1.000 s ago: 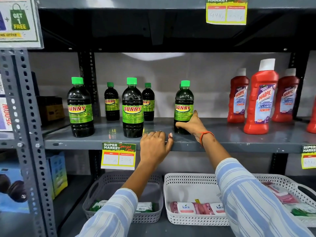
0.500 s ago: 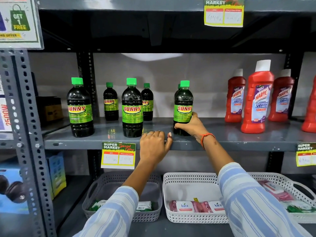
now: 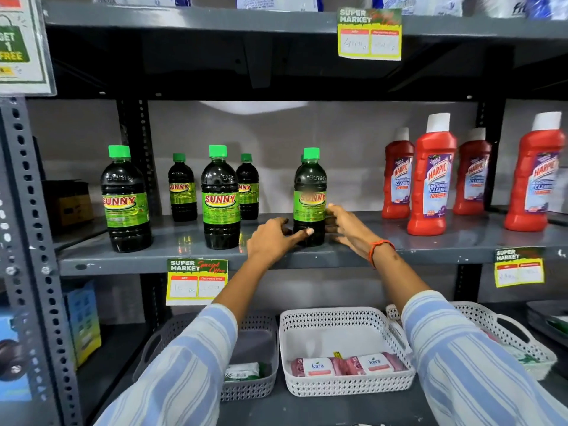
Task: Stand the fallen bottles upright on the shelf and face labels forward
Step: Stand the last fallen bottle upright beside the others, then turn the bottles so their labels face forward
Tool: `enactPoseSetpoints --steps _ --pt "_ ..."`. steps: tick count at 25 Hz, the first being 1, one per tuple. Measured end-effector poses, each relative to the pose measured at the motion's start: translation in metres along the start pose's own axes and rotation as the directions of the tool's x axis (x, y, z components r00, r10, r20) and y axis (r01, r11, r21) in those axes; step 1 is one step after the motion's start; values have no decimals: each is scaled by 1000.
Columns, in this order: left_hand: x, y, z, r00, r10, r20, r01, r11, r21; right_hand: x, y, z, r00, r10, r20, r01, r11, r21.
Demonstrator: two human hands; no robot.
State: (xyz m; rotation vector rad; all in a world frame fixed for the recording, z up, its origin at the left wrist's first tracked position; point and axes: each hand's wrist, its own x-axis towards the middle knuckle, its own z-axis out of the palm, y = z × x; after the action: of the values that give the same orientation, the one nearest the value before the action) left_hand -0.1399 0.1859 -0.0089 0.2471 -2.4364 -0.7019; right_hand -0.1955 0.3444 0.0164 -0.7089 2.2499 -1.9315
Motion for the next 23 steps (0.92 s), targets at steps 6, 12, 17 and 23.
enactPoseSetpoints --steps 6,12,17,23 --pt "22 17 16 976 100 192 -42 958 -285 21 22 -23 995 -58 -87 44 986 -159" --pt "23 19 19 979 126 162 -68 944 -323 4 13 -23 995 -85 -44 79 988 -133" --pt "20 22 18 978 142 152 -91 948 -304 2 13 -24 995 -95 -2 93 977 -193" --pt "18 24 16 980 138 144 -99 964 -248 1 14 -29 985 -162 57 172 941 -290"
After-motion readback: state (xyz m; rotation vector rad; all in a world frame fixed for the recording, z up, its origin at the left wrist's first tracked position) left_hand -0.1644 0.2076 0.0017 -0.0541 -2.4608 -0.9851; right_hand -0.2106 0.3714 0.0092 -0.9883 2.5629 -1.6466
